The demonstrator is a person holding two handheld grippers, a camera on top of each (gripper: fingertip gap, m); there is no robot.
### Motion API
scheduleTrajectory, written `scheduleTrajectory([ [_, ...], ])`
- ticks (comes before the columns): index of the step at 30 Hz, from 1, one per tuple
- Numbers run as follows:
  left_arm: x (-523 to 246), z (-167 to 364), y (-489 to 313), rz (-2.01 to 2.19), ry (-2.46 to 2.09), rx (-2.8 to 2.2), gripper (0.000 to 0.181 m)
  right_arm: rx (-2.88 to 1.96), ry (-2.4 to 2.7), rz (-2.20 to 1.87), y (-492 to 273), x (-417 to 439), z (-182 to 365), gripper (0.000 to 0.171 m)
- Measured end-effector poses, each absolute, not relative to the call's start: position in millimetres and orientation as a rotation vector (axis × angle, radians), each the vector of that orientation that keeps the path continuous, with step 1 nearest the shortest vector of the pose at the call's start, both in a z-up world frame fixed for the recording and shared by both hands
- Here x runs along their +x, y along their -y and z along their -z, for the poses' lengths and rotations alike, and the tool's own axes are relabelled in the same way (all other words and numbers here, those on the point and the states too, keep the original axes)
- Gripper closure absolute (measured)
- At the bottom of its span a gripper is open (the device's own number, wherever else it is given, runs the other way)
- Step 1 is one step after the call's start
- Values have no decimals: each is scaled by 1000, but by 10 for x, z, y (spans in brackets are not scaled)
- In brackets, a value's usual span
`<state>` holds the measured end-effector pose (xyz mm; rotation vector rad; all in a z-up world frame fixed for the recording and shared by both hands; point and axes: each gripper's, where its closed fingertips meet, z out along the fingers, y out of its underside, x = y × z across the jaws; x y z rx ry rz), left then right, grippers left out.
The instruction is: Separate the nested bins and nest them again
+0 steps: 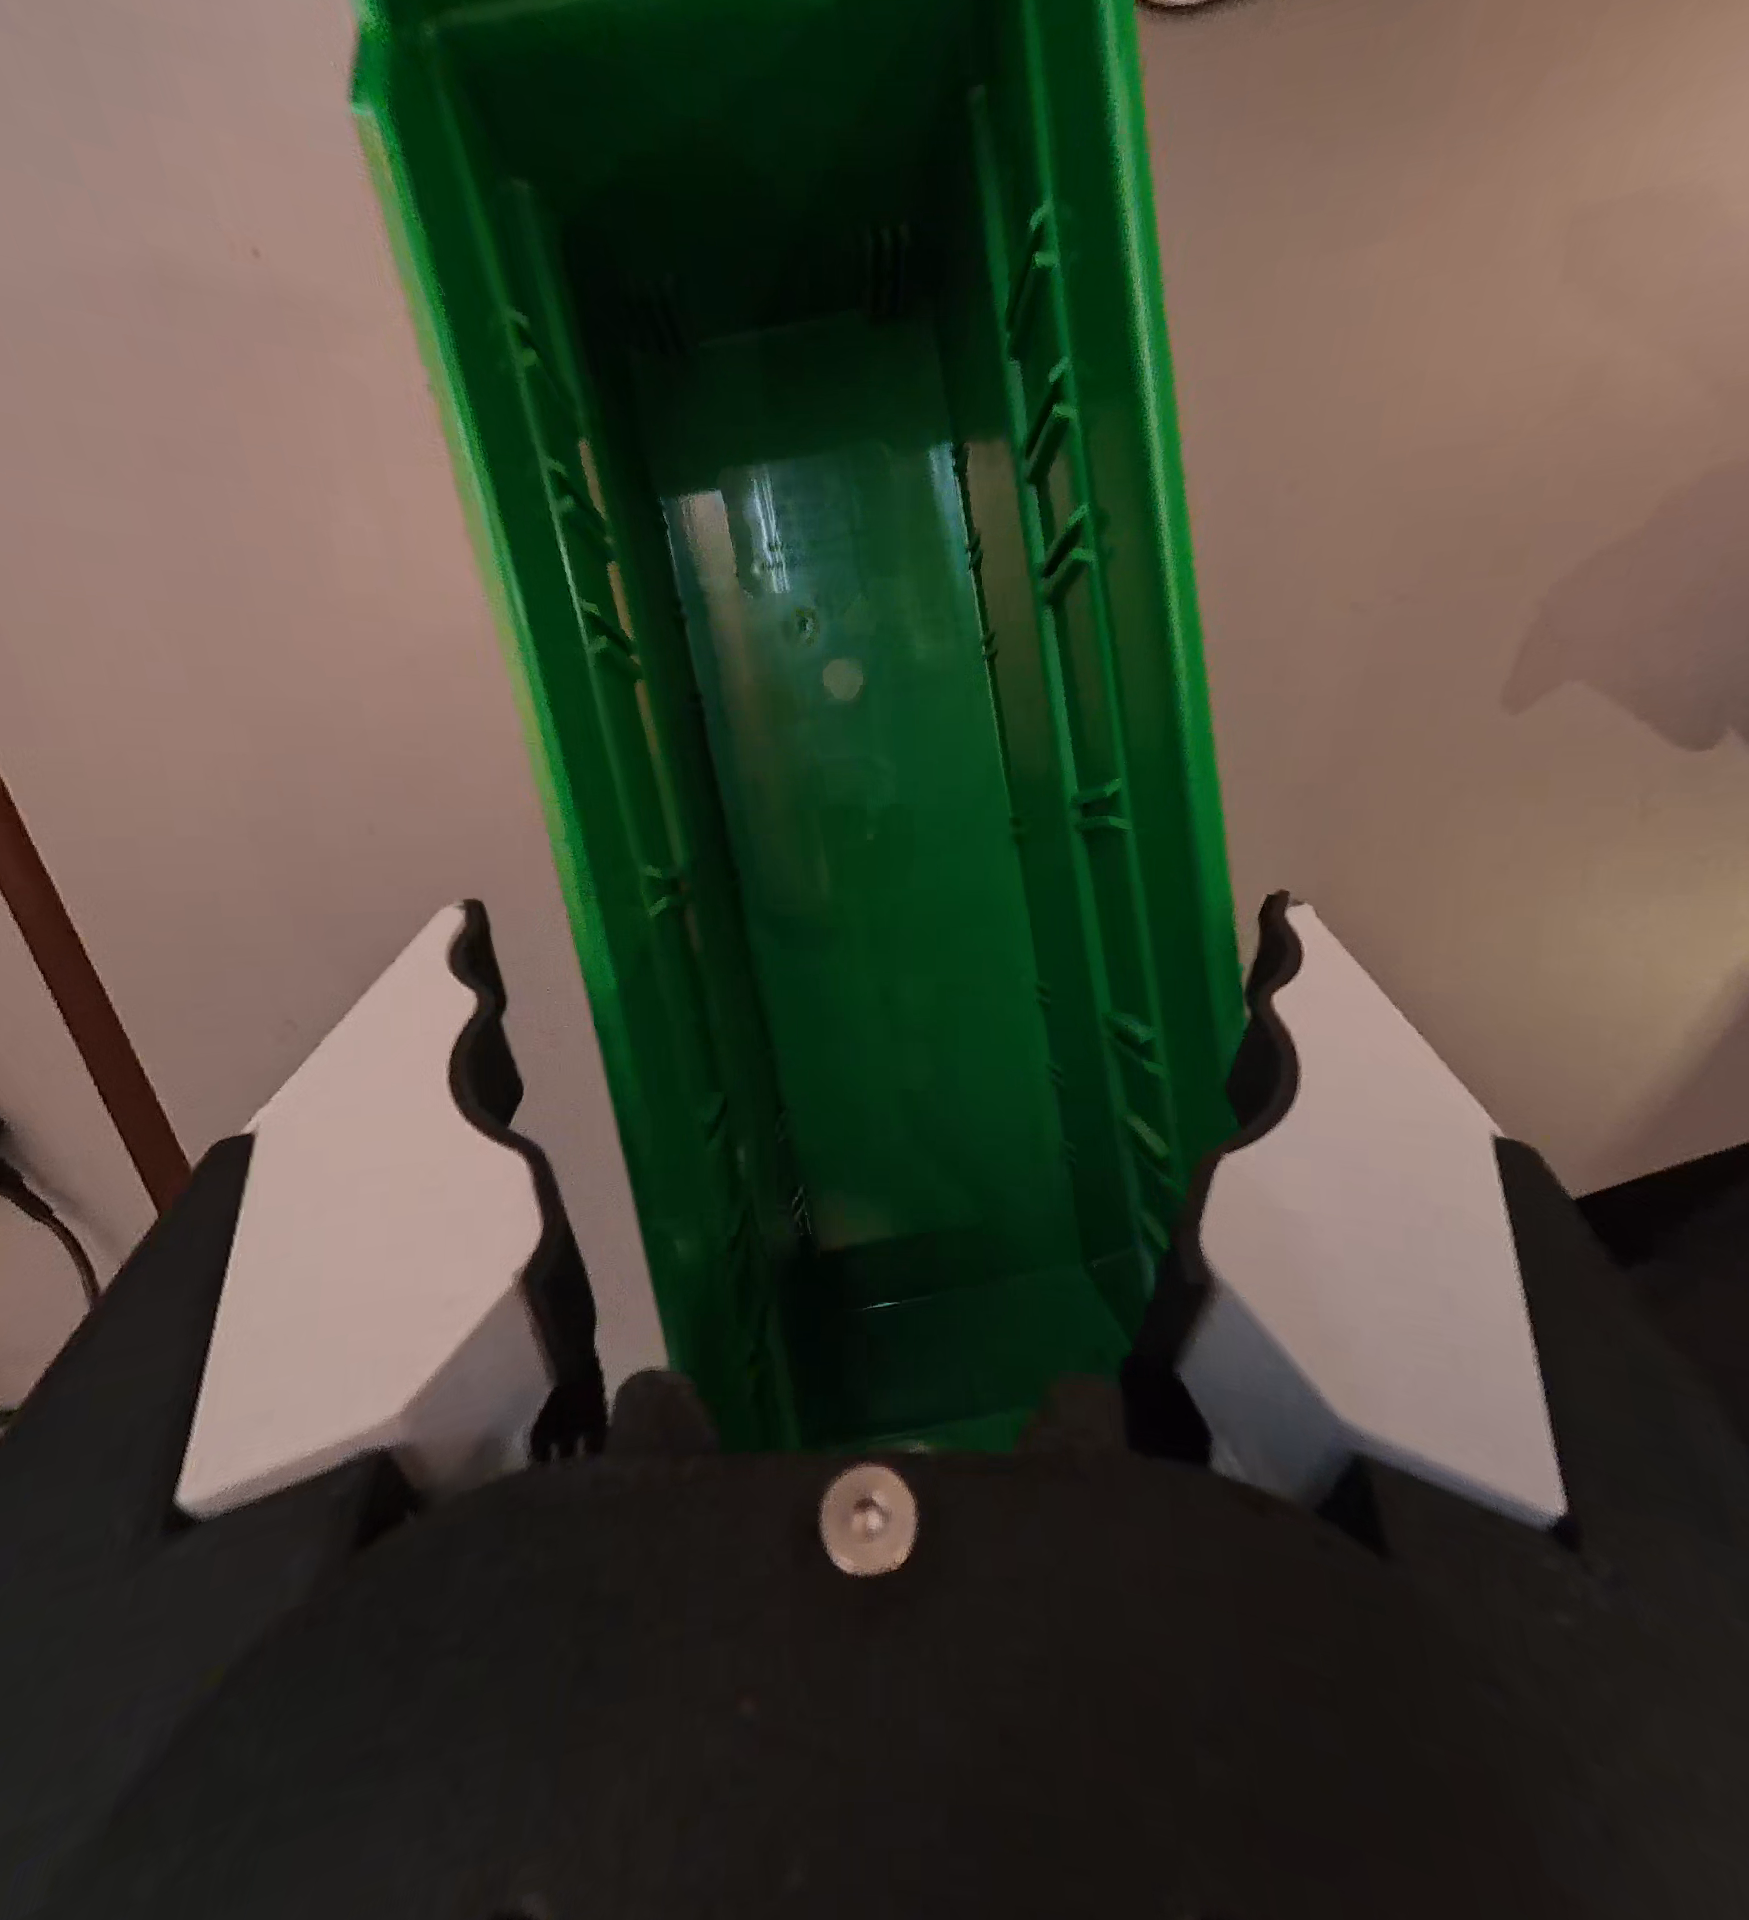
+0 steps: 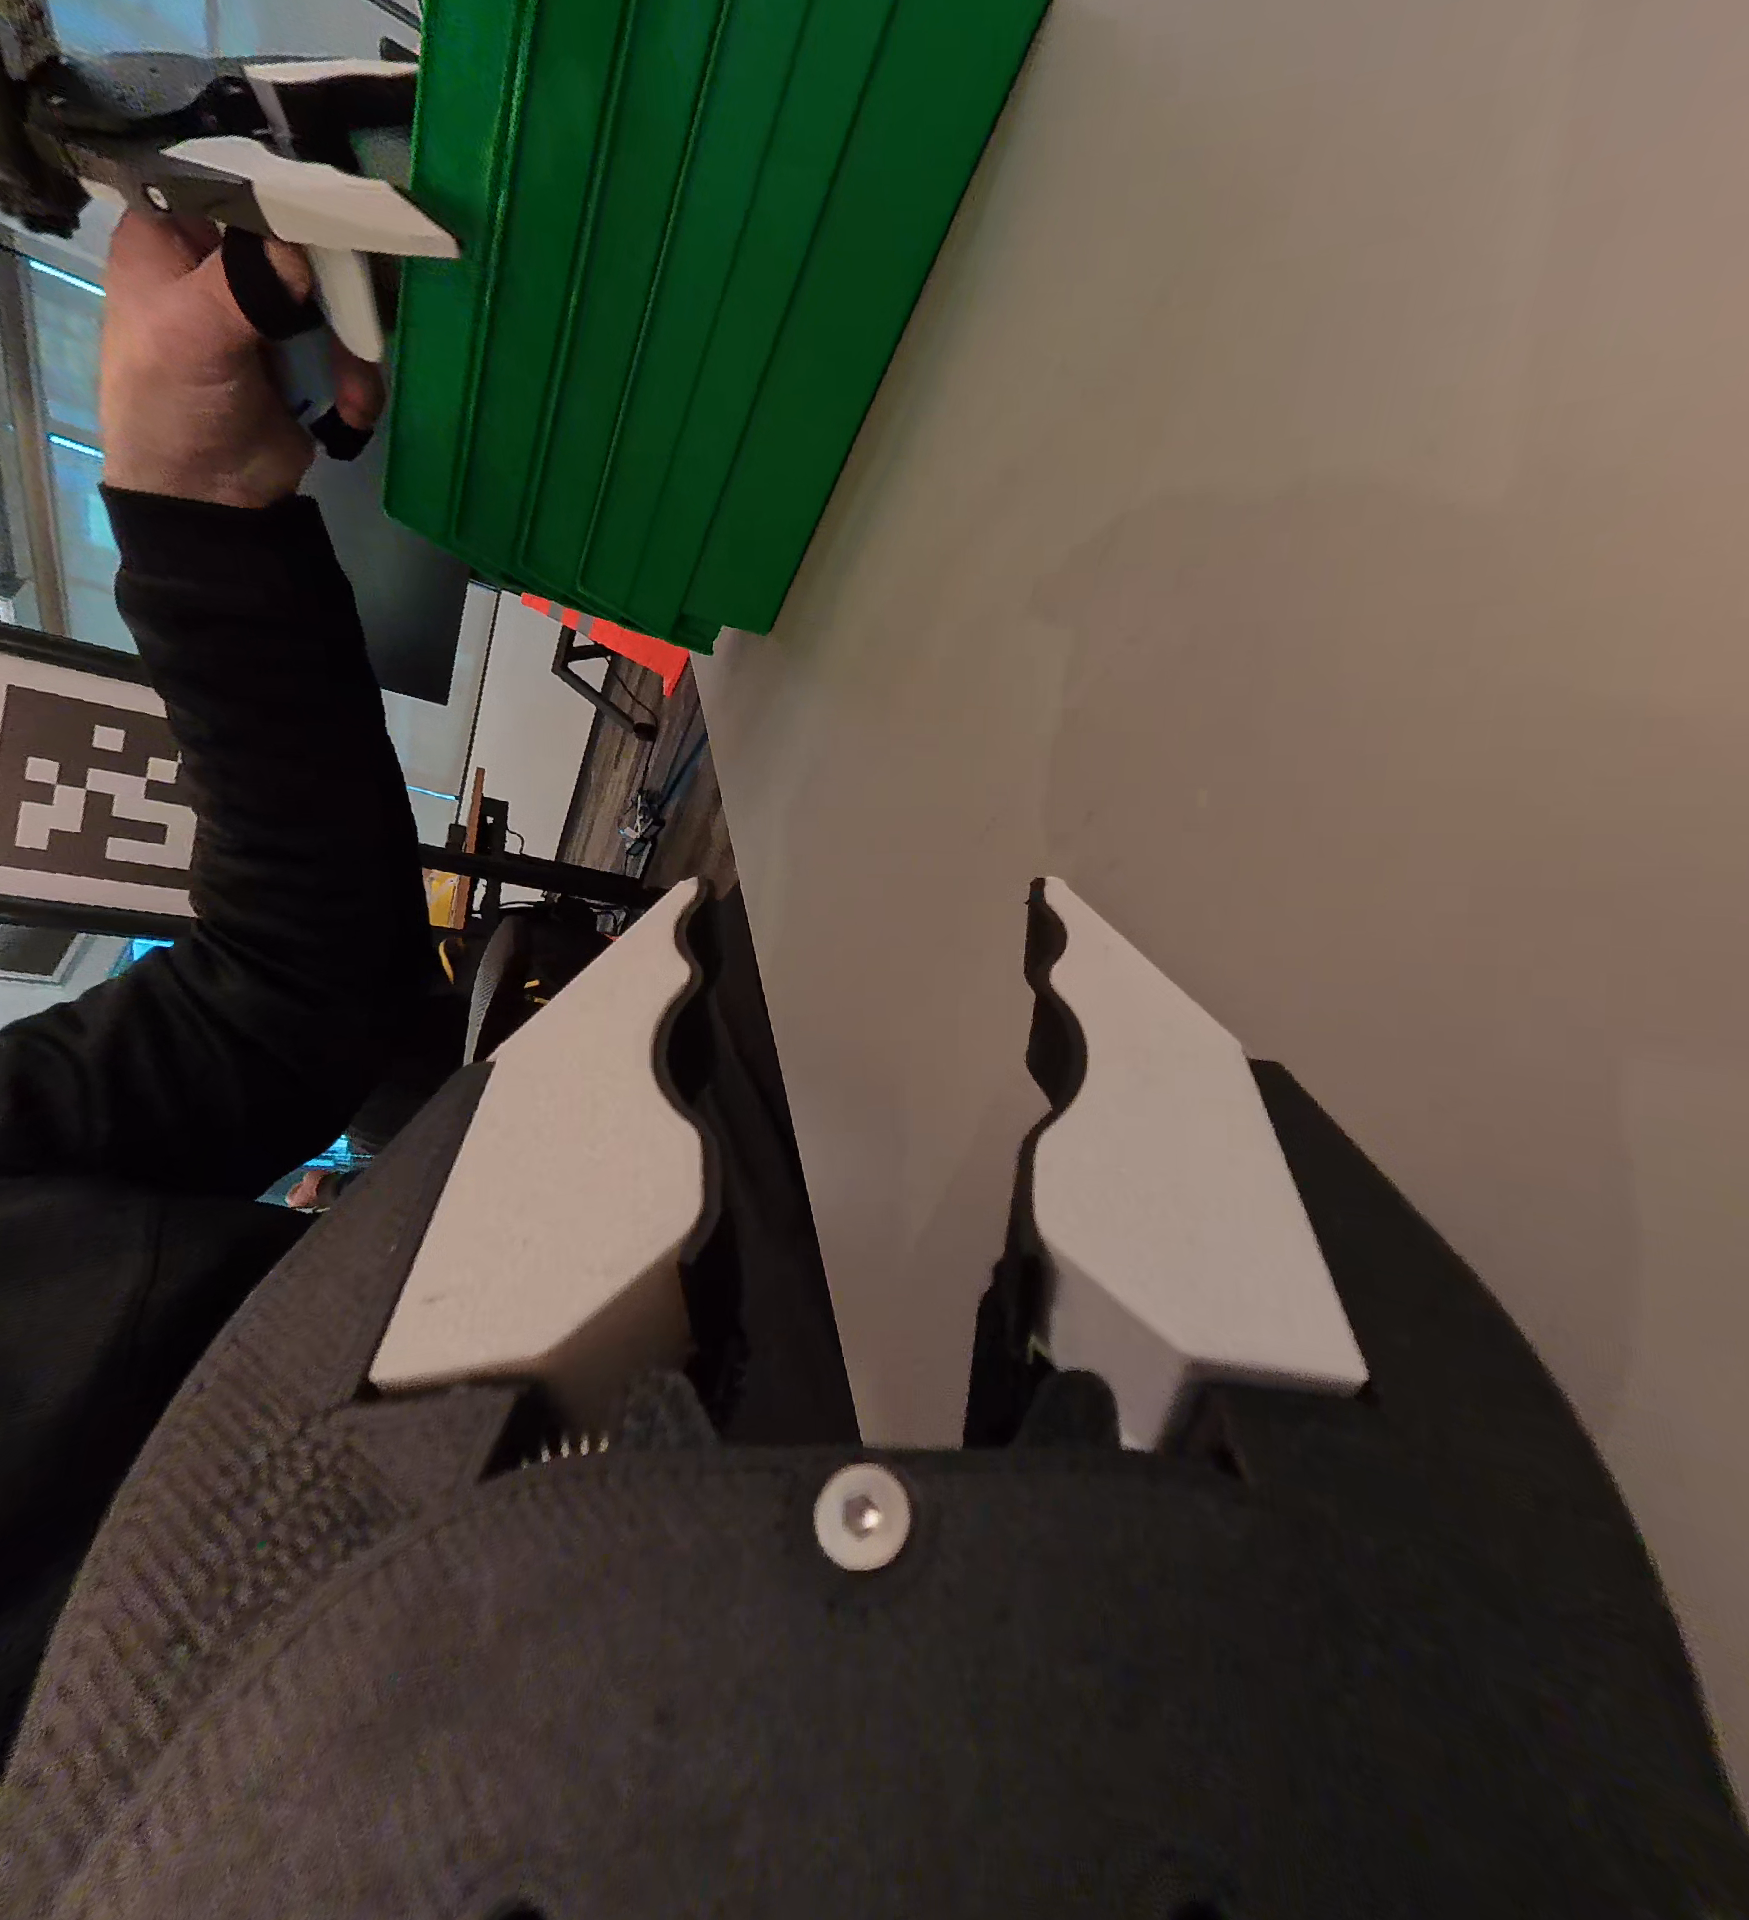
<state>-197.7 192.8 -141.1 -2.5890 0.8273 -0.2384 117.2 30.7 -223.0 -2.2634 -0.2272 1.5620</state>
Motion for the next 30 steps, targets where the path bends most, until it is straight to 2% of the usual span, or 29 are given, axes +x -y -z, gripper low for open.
scheduleTrajectory([
  [4, -2008, 1236, -1916, 229, -803, -2537, 44, -2280, 235, -1540, -310, 1176, 2263, 113],
  [10, -1991, 1273, -1872, 215, -830, -2551, 44, -2325, 269, -1498, -288, 1150, 2339, 113],
  [11, -1984, 1284, -1880, 216, -834, -2554, 47, -2329, 273, -1493, -282, 1146, 2343, 113],
  [13, -1956, 1282, -1891, 234, -839, -2554, 66, -2334, 278, -1485, -276, 1146, 2346, 113],
  [14, -1932, 1286, -1886, 254, -844, -2559, 69, -2336, 280, -1481, -274, 1149, 2348, 113],
  [30, -1939, 1211, -1888, 264, -854, -2569, 90, -2352, 283, -1467, -273, 1164, 2383, 113],
])
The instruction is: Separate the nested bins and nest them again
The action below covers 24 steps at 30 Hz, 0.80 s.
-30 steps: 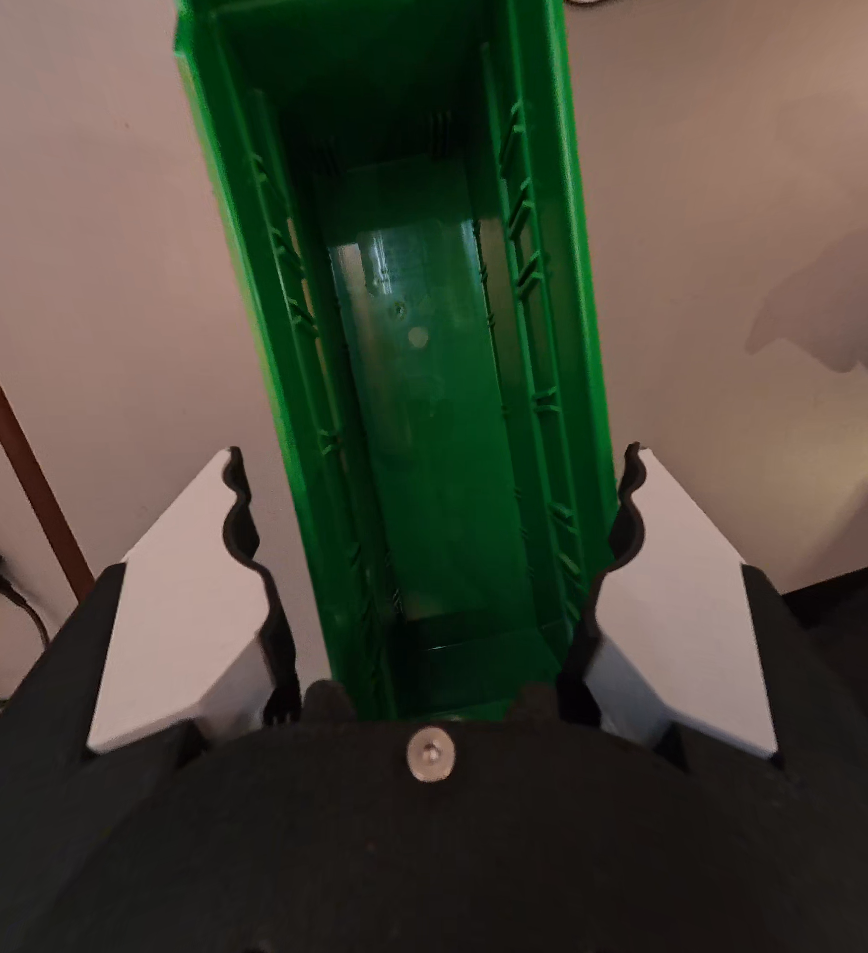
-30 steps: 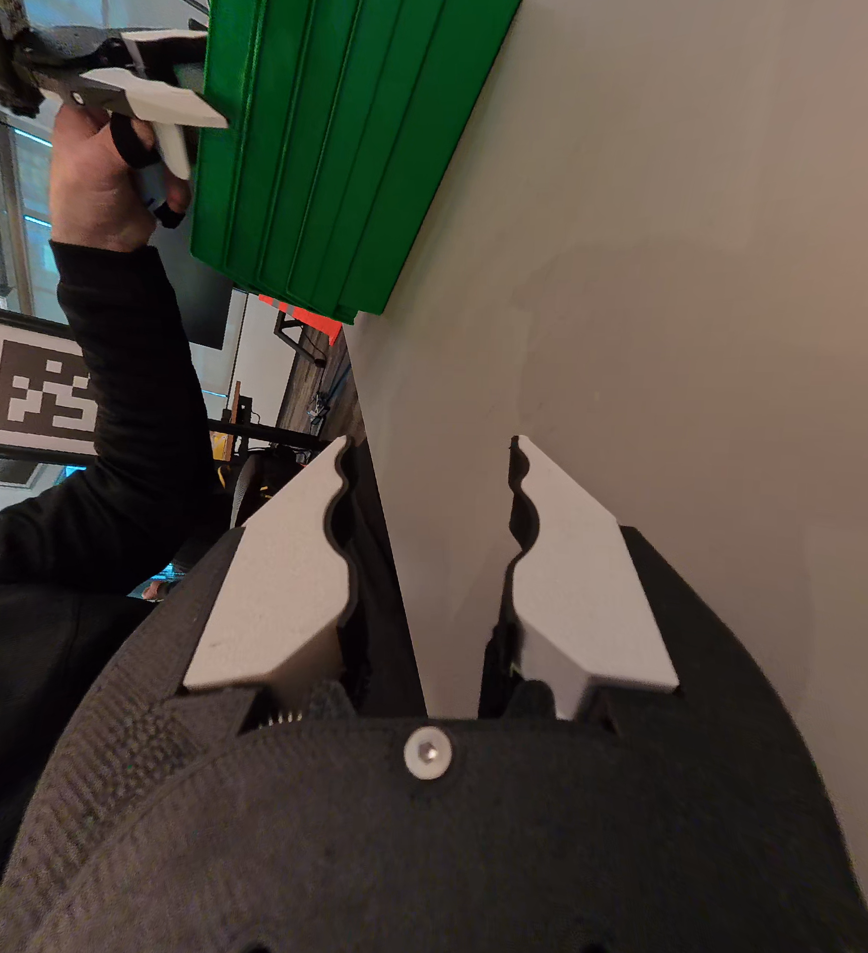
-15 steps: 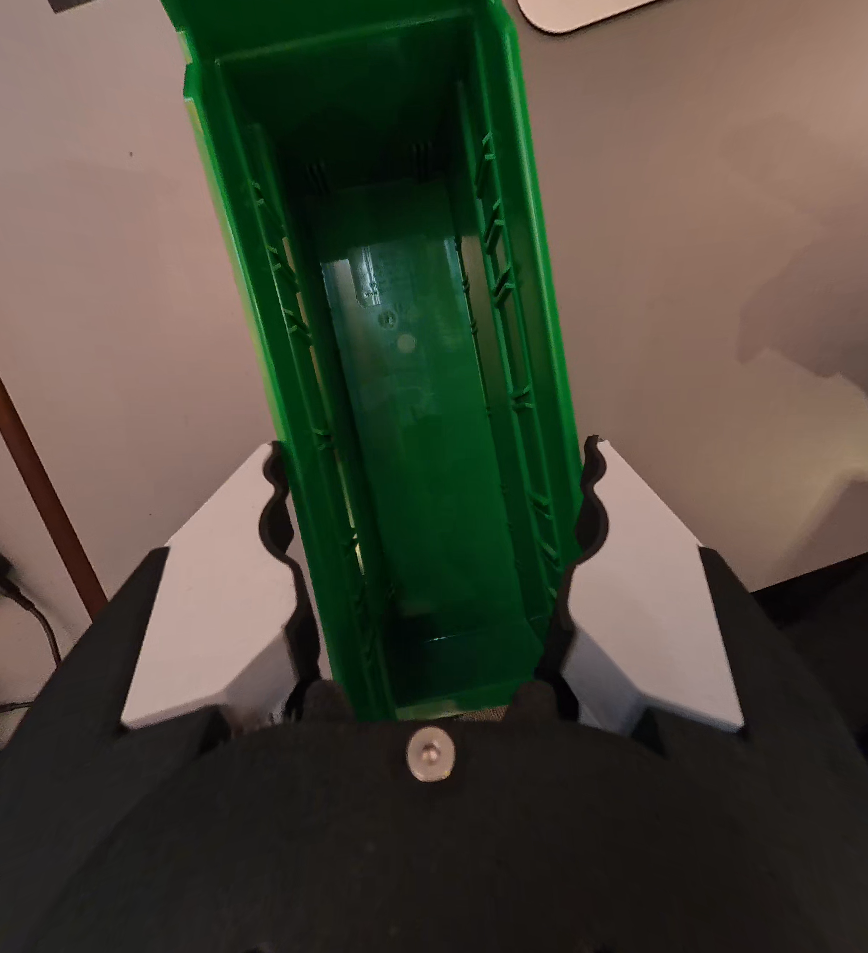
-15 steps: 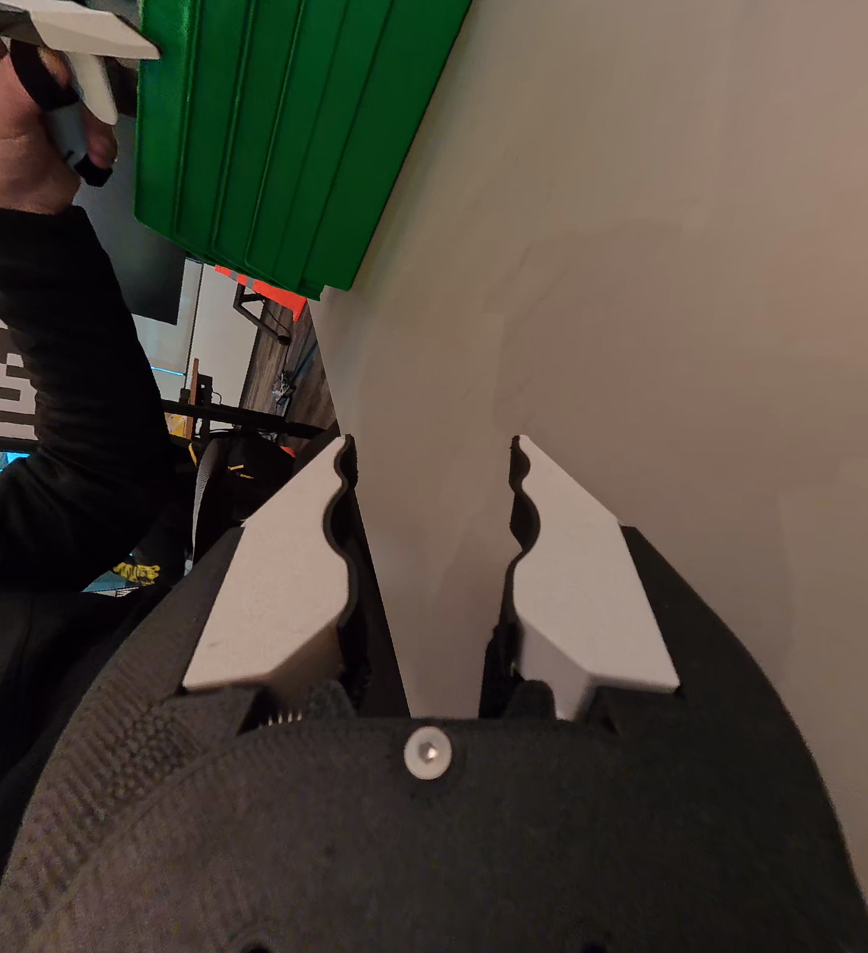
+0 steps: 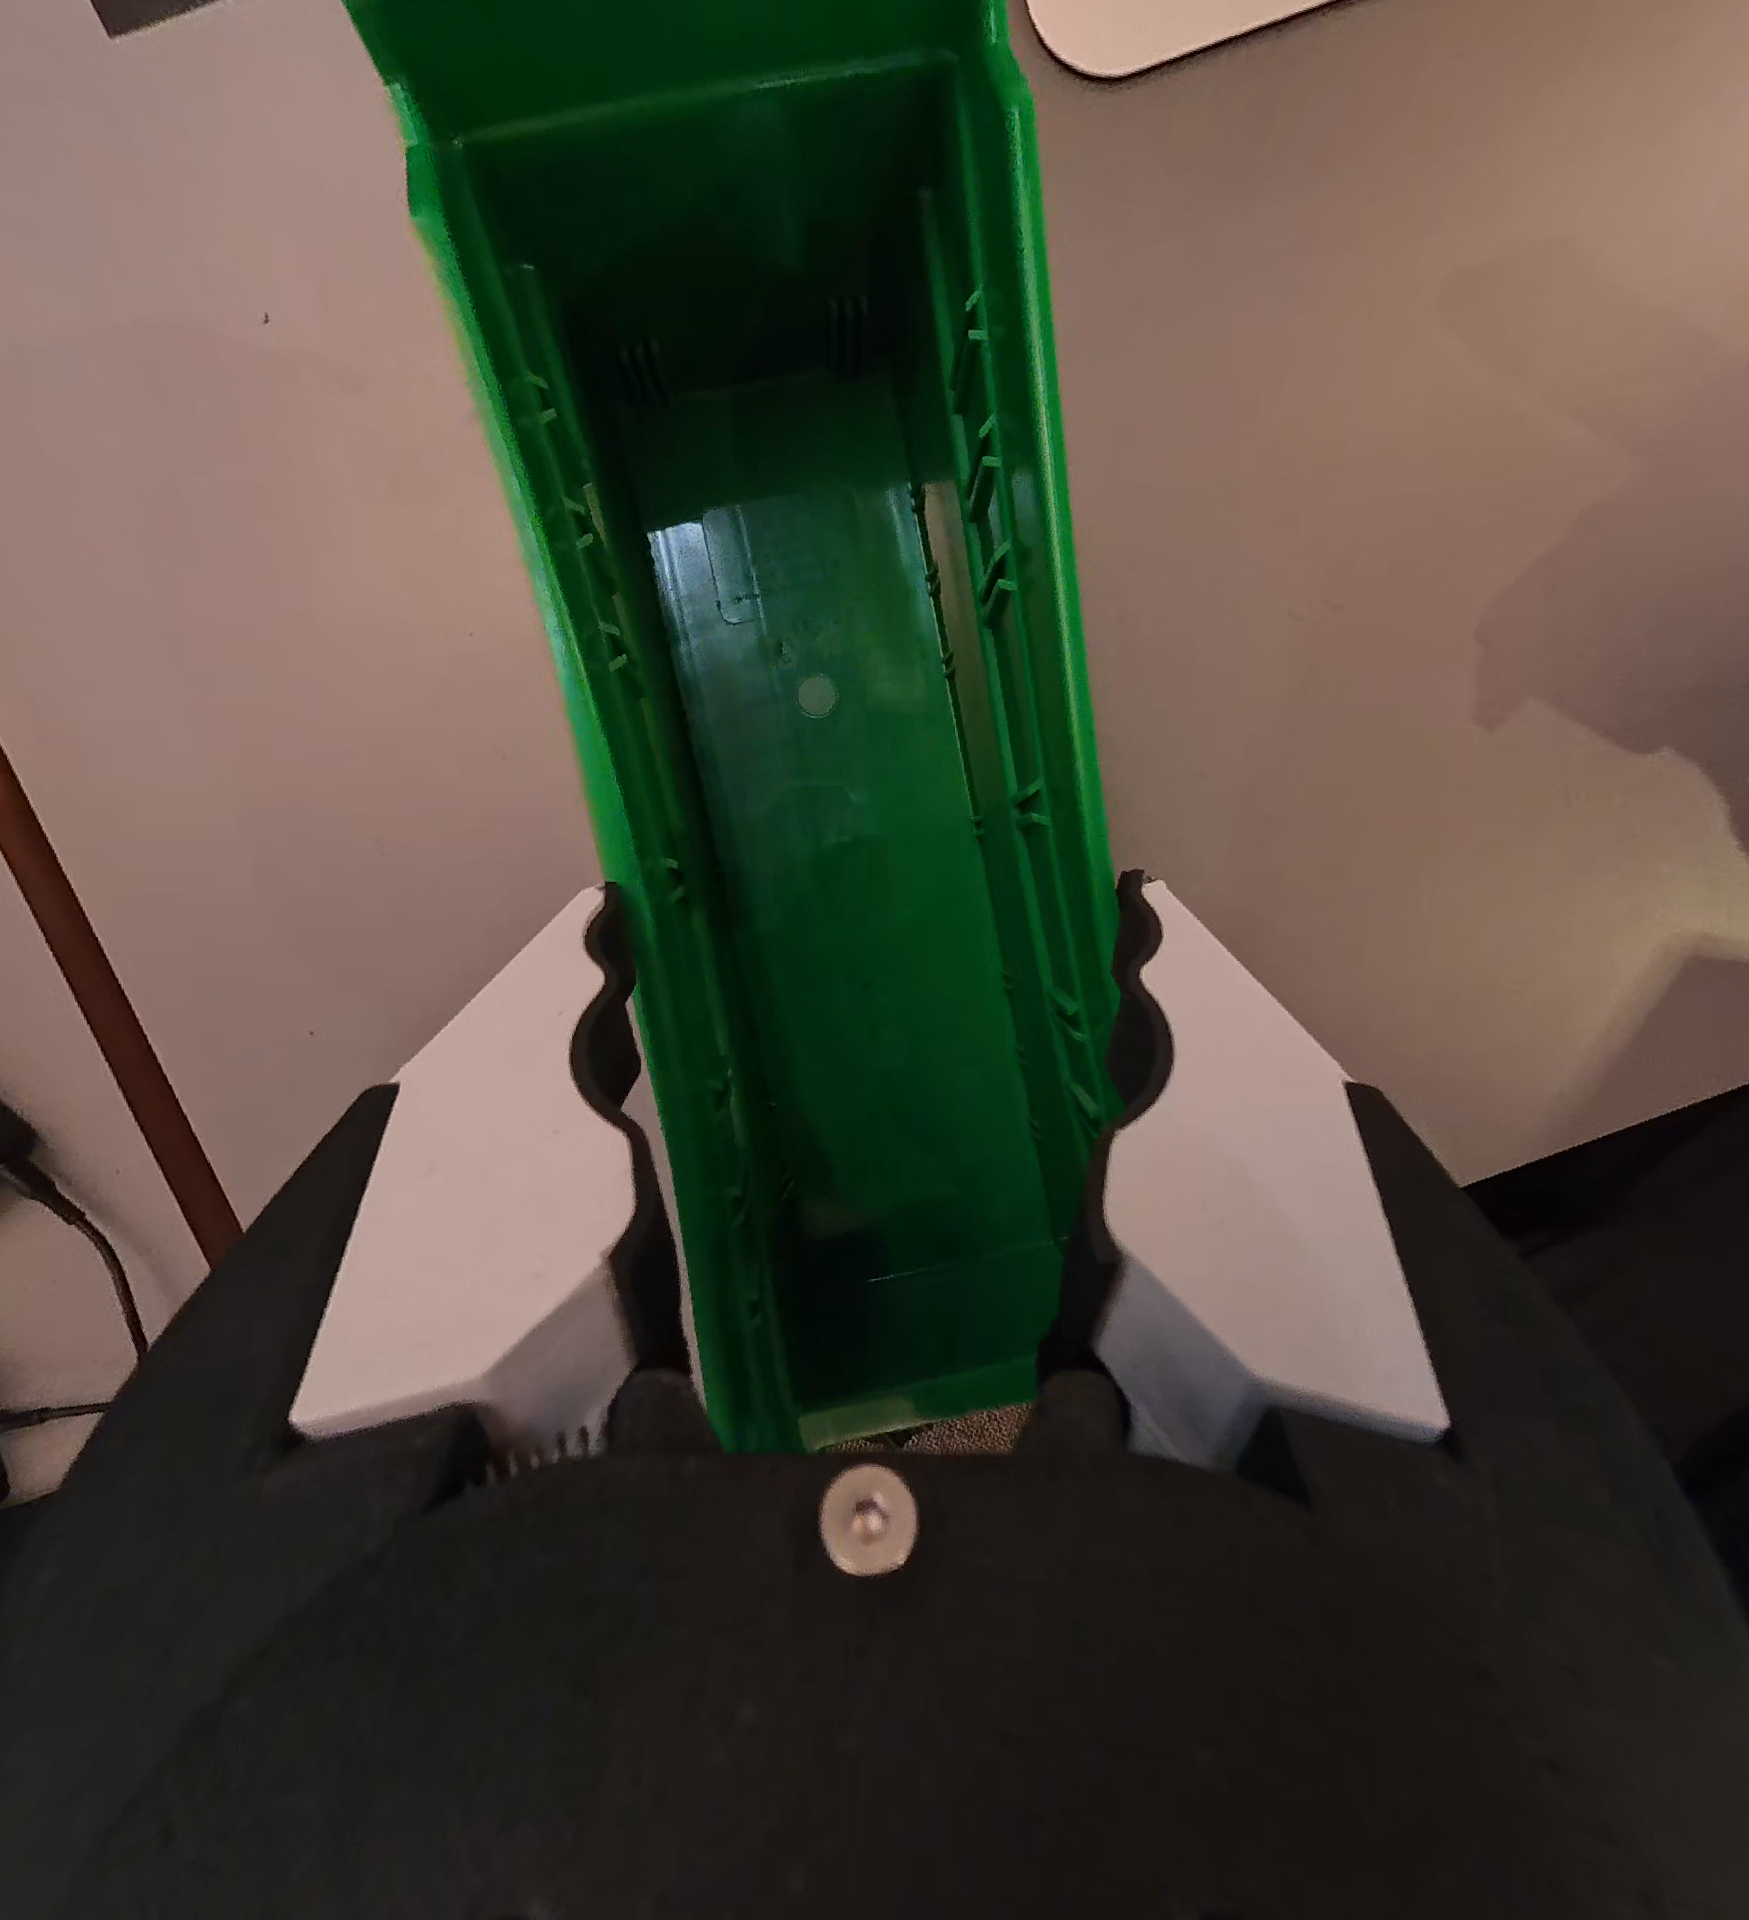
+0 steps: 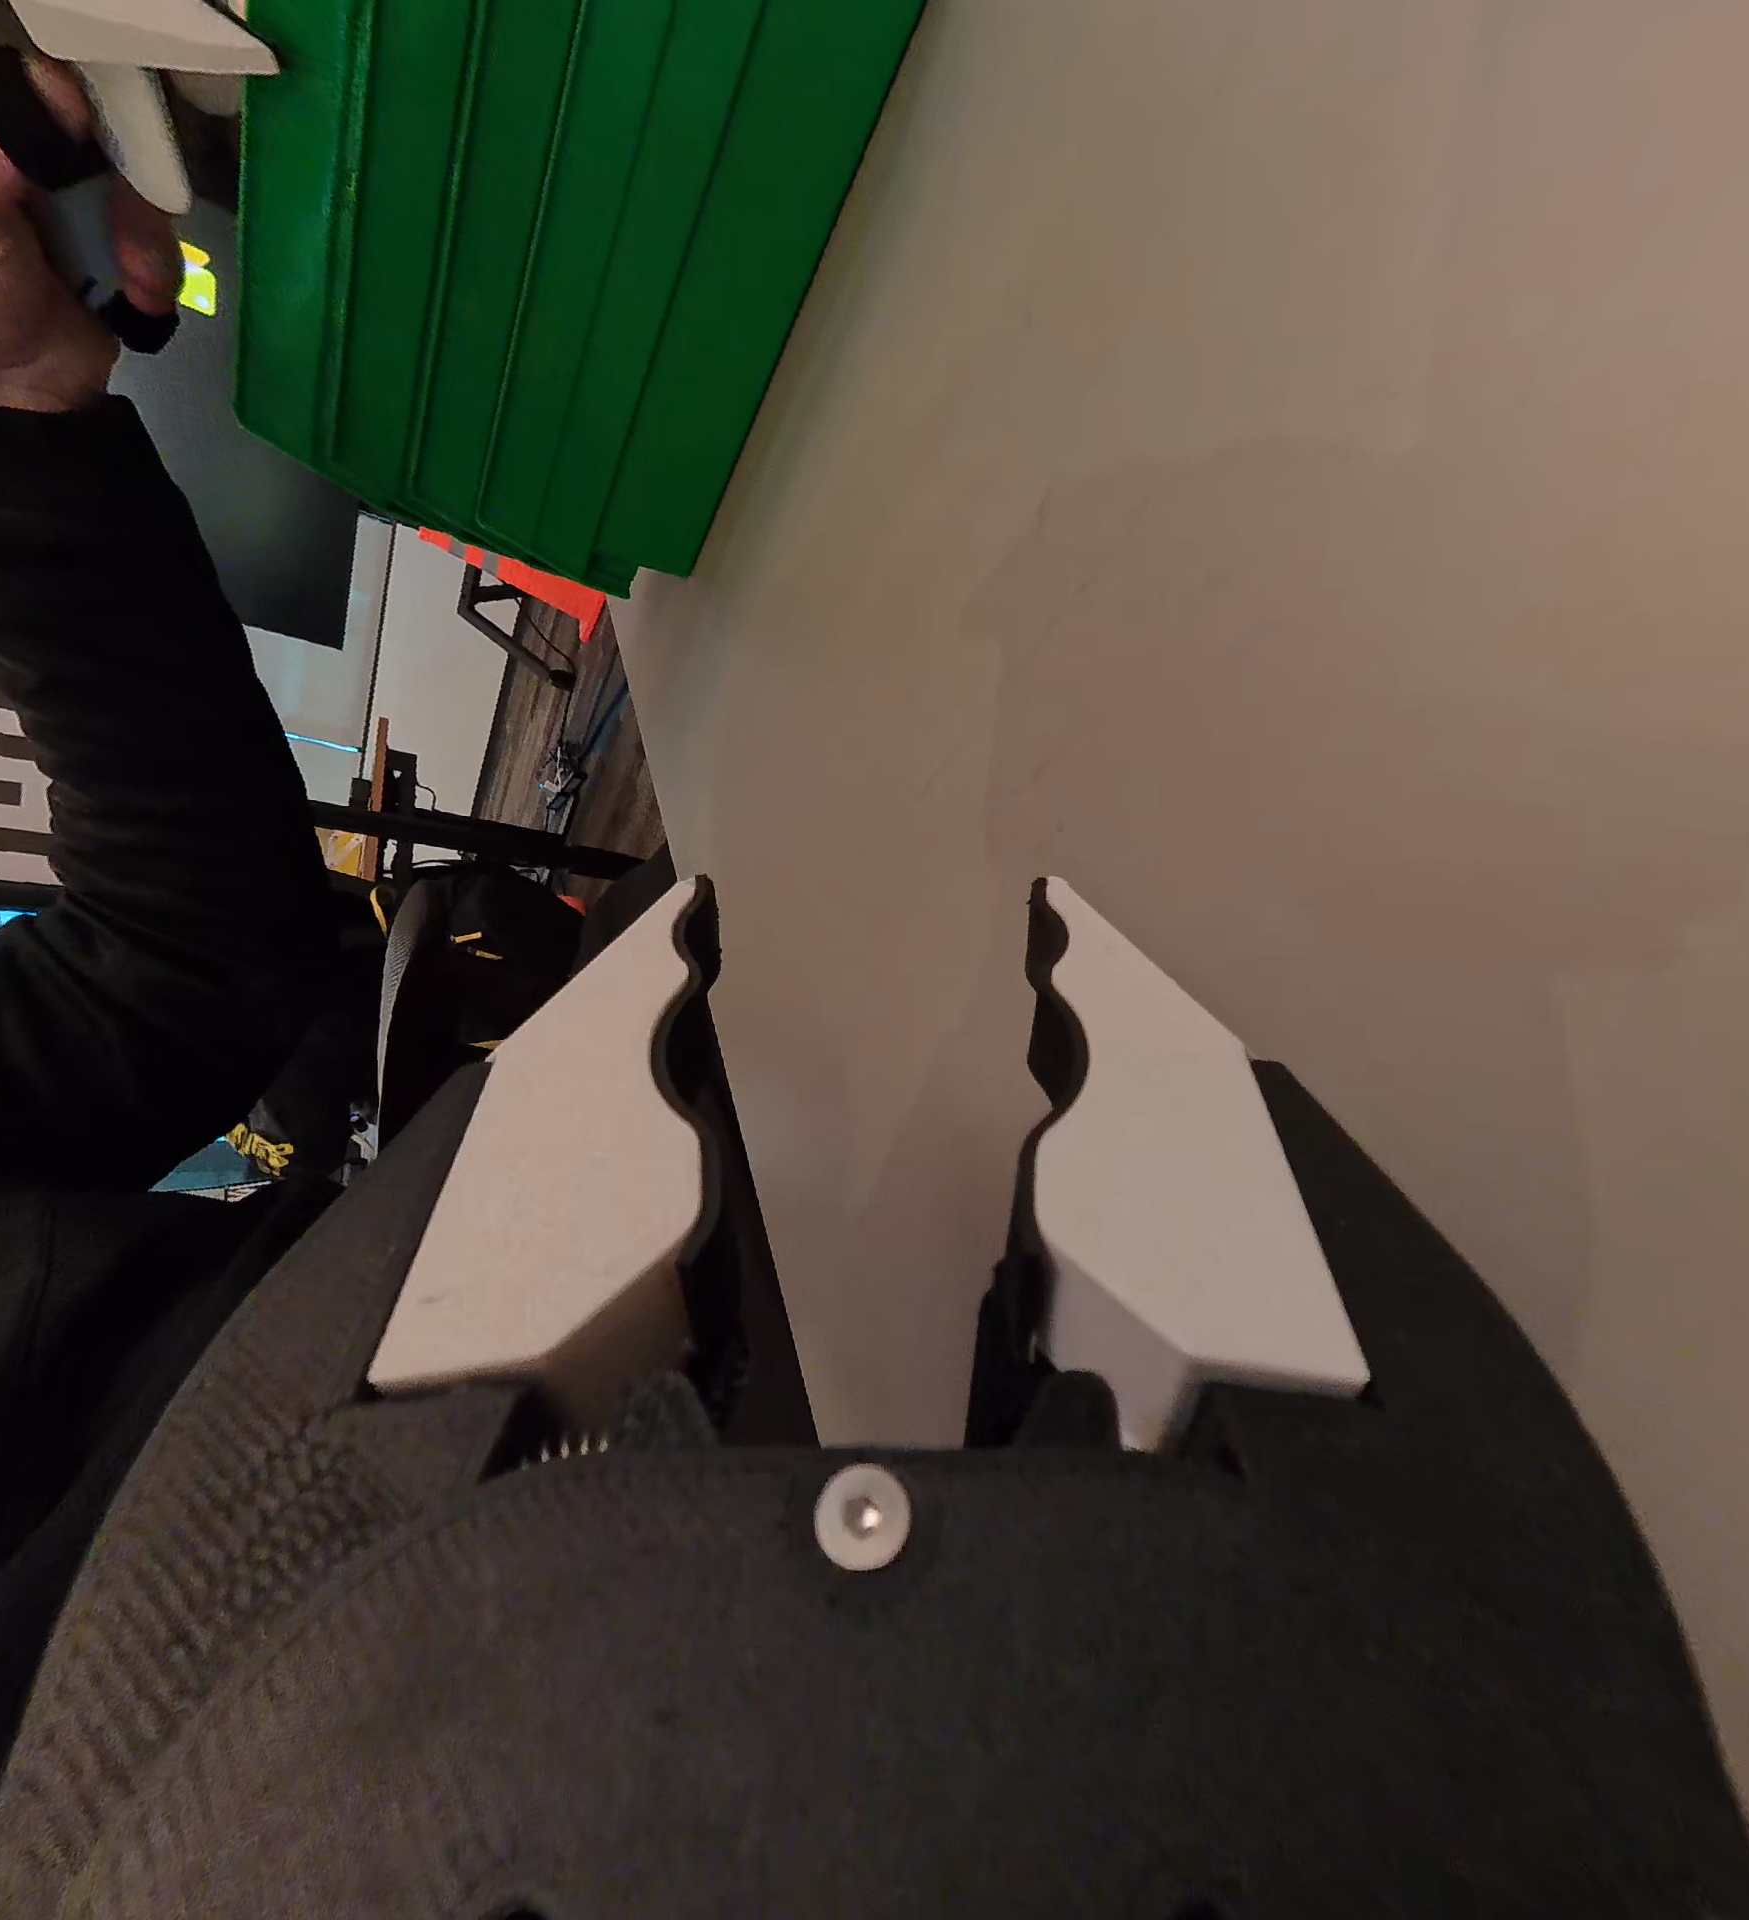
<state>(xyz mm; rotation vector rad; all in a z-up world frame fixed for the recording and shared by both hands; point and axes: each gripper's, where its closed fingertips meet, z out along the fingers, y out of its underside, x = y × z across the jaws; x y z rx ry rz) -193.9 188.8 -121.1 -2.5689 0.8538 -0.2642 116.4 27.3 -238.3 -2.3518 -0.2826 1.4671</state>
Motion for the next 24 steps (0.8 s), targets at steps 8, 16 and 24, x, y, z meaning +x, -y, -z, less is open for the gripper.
scheduleTrajectory([
  [8, -1920, 956, -1916, 294, -833, -2493, 91, -2360, 283, -1470, -269, 1157, 2411, 112],
  [16, -1868, 485, -1888, 250, -856, -2412, 90, -2359, 290, -1469, -268, 1142, 2400, 112],
  [24, -1769, 207, -1856, 258, -850, -2332, 91, -2350, 290, -1469, -271, 1149, 2373, 112],
])
